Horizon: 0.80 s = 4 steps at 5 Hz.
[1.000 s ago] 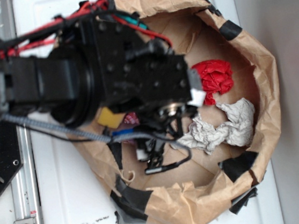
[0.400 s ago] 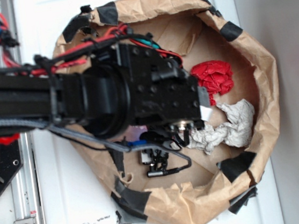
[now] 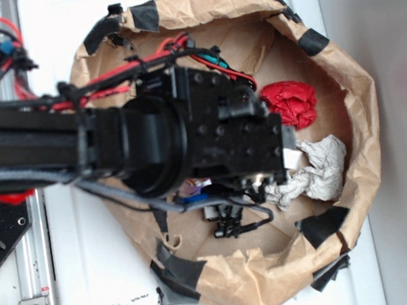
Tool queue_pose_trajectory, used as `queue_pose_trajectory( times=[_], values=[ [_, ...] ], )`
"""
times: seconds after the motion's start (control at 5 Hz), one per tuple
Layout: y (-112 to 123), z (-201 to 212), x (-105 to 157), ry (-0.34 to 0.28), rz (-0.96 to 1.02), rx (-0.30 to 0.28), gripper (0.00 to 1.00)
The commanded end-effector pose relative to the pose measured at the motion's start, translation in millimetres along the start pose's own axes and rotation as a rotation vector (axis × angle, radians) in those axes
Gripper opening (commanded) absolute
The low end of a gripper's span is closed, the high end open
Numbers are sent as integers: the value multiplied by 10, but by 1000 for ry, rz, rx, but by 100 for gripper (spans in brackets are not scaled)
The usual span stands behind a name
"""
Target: Grab the shell.
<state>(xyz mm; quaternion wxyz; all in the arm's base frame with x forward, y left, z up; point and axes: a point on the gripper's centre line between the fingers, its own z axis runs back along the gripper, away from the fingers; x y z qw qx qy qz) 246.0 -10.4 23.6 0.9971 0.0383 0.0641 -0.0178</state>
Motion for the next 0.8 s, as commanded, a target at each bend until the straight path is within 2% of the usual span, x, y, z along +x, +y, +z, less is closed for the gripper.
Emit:
queue_pose_trajectory(
  times=[0.0,0.2,0.4,0.6],
  values=[
    [214,1028,-81,-171,40,10,0],
    [329,1510,-181,-299,70,-35,0],
    [320,1846,-188,-344,93,-84,0],
    [316,1851,-234,-309,108,-61,0]
  ],
)
